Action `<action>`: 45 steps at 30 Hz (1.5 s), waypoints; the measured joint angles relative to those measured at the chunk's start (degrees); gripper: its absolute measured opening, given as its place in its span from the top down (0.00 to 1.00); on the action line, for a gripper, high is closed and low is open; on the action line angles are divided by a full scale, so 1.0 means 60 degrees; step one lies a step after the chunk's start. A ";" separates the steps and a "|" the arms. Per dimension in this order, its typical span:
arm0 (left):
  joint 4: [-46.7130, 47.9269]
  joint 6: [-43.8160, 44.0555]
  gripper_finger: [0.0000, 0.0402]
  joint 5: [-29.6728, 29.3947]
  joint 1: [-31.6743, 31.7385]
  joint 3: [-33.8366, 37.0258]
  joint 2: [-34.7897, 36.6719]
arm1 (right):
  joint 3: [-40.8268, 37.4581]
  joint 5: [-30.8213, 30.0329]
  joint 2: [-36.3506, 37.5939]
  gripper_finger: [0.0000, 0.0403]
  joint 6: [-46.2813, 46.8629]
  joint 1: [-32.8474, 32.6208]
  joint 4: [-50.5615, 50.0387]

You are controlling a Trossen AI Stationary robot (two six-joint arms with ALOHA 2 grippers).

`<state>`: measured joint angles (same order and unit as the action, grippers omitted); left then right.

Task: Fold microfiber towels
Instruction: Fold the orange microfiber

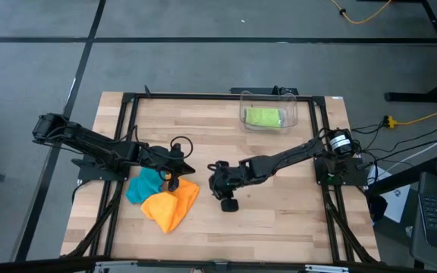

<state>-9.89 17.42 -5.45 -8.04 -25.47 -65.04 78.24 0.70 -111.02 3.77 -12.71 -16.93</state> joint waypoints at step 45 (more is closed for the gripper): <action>0.0793 0.1499 0.98 -0.1122 -0.0561 0.0001 0.0000 | 0.0111 -0.0413 -0.1984 0.71 0.1326 -0.0080 0.2951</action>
<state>-5.13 26.41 -12.18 -11.41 -25.47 -65.04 78.90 -1.78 -122.93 11.73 -13.19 0.78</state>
